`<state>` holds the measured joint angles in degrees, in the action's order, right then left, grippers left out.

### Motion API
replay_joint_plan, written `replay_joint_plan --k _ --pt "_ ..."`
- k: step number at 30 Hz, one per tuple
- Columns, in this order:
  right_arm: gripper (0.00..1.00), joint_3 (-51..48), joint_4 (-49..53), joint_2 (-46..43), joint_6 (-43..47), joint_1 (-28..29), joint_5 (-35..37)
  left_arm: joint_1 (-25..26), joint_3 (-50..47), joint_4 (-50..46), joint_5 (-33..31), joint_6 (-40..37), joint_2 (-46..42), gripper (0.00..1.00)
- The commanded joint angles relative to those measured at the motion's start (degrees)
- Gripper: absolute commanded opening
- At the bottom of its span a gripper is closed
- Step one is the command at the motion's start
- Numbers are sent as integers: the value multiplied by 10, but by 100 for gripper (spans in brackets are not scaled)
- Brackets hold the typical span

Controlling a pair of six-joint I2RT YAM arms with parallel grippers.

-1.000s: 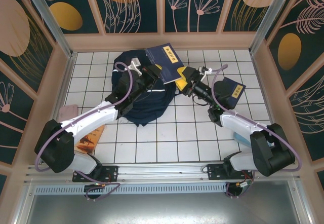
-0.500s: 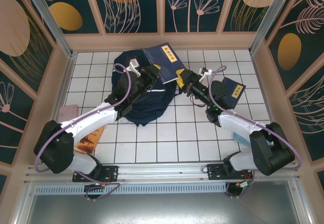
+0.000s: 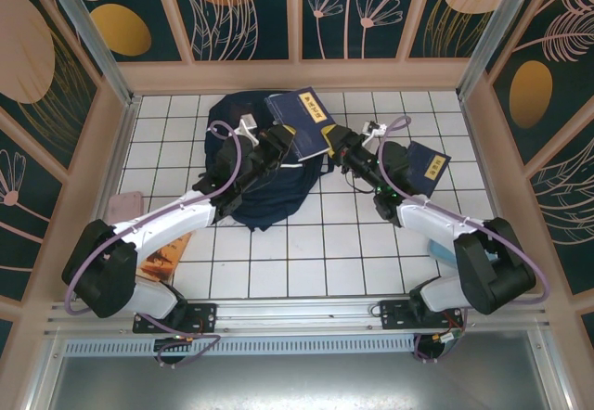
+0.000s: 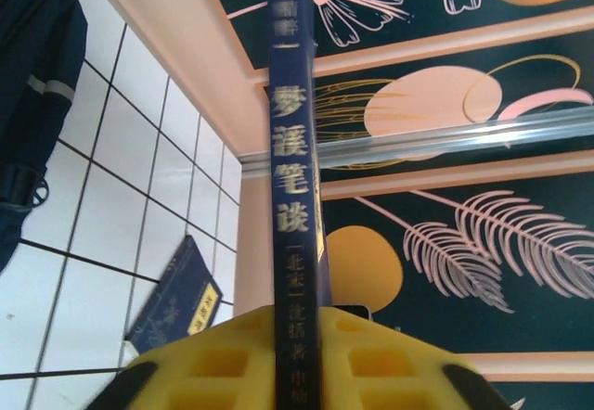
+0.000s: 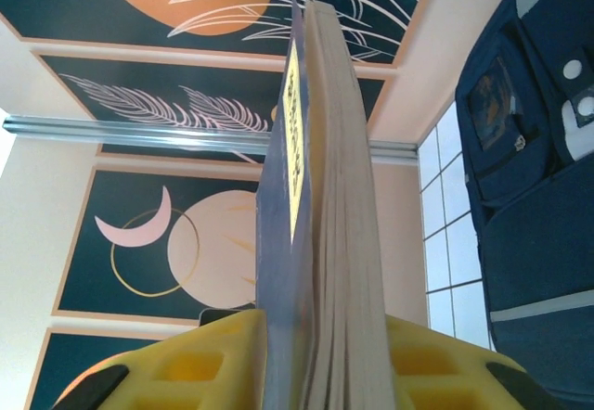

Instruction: Pack the student bag

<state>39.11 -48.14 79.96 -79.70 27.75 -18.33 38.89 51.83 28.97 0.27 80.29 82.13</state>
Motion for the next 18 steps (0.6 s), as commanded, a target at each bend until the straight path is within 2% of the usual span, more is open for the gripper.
replay_joint_plan --k 1,4,6,10,13,18 --pt "18 17 -19 -9 22 -1 -3 -1 12 -19 -13 -19 -19 31" --pt "10 13 77 -46 86 -6 26 -1 18 -77 -24 -58 -22 50" --pt "6 16 153 -75 142 -11 44 -1 13 -131 -36 -101 -32 59" --pt "6 12 285 -128 222 -27 62 -1 10 -258 -94 -230 -66 77" --pt "6 -6 347 -169 257 -50 54 -1 18 -333 -123 -344 -87 86" --pt "7 -20 423 -210 293 -72 49 -1 36 -416 -120 -480 -90 93"
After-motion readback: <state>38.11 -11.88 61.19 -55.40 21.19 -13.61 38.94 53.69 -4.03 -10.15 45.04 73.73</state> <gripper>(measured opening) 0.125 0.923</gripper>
